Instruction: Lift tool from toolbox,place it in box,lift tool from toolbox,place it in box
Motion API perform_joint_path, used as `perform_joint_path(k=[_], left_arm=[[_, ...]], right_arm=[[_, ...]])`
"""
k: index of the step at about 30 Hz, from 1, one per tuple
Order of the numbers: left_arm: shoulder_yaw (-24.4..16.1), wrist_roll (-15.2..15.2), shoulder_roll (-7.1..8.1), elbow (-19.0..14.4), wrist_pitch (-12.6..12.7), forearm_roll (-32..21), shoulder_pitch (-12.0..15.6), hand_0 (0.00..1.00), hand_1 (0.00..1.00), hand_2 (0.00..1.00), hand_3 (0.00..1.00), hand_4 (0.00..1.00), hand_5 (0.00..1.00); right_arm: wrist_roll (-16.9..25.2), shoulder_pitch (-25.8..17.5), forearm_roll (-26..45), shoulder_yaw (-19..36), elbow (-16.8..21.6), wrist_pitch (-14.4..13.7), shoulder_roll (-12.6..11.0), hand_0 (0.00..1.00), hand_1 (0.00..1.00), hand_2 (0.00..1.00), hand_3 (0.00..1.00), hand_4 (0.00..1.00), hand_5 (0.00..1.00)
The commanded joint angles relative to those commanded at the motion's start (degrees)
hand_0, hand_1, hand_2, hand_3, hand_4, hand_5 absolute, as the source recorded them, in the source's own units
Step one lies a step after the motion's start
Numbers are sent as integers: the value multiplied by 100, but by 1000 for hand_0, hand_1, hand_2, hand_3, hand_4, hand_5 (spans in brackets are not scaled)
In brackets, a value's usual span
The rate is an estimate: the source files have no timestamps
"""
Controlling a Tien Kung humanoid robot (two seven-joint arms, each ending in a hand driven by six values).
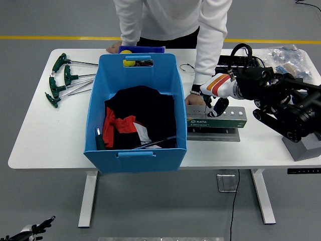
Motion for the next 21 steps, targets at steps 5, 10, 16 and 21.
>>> perform_joint_path(k=[5, 10, 16, 21], left_arm=[[-14, 4, 1, 0, 0, 24, -1, 902, 890, 862, 639, 756, 558], [-46, 13, -3, 0, 1, 66, 6, 903, 890, 863, 637, 757, 559], [-79, 24, -7, 0, 4, 113, 19, 904, 890, 863, 637, 756, 558], [-134, 40, -12, 0, 7, 178, 43, 903, 890, 864, 638, 756, 557]], right_arm=[[49, 2, -88, 21, -6, -78, -13, 648, 332, 361, 321, 740, 460], [61, -12, -131, 20, -19, -116, -14, 540, 268, 288, 270, 665, 512], [73, -33, -113, 14, -22, -209, -13, 371, 193, 216, 197, 590, 506], [71, -59, -10, 44, -15, -408, -24, 256, 144, 167, 156, 582, 566]])
